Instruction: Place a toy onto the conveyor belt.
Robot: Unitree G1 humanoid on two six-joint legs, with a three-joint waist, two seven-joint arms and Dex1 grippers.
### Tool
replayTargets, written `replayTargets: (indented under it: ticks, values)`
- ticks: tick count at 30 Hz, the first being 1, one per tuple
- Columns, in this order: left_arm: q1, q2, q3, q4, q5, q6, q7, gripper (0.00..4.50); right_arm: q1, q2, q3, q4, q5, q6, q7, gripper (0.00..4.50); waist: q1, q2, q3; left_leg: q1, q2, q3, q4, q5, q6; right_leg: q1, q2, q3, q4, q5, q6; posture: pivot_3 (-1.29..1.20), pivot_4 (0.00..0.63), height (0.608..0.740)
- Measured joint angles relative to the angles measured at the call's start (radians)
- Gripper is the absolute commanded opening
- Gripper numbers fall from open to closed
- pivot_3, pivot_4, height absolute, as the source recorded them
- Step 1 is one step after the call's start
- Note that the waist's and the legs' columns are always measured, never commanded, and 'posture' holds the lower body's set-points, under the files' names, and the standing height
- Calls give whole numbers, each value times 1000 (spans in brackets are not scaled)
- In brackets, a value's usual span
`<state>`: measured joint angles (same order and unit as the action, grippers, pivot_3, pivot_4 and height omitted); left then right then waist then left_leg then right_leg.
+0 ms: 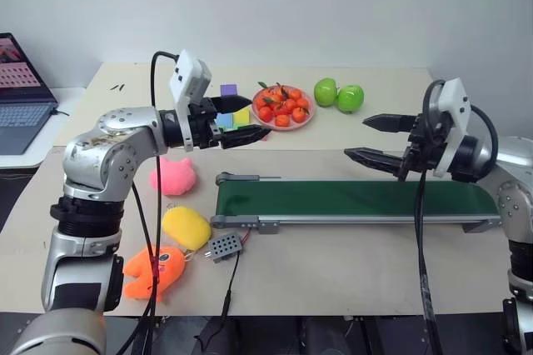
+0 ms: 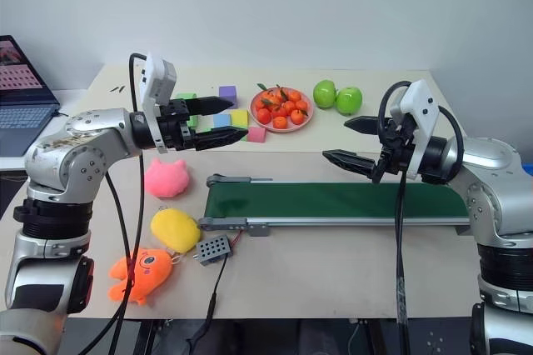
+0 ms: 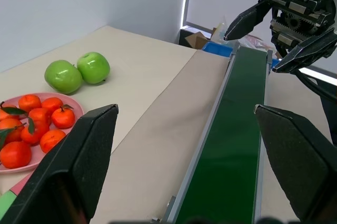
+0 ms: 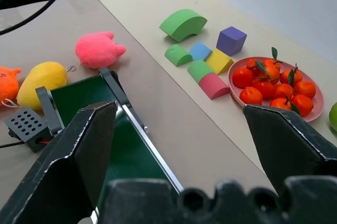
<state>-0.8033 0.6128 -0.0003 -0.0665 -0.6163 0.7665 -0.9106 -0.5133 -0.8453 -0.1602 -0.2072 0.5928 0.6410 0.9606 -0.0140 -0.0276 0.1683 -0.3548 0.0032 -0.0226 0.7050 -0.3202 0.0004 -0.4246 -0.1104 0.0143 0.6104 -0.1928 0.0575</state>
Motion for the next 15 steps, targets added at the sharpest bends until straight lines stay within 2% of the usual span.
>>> replayTargets:
  ticks: [8, 15]
  values:
    - [0, -4, 22, 4, -14, 4, -3, 4409, 0, 0, 0, 0, 0, 0, 0, 4500, 0, 0, 0, 0, 0, 0, 0, 0, 0, 0, 0, 0, 0, 0, 0, 0, 150, 738]
    - [24, 51, 76, -17, -88, 94, -15, 4409, 1, 1, 7, 0, 0, 0, 1, 4500, -4, 0, 0, 0, 0, 0, 0, 0, 0, 0, 0, 0, 0, 0, 0, 0, 150, 738]
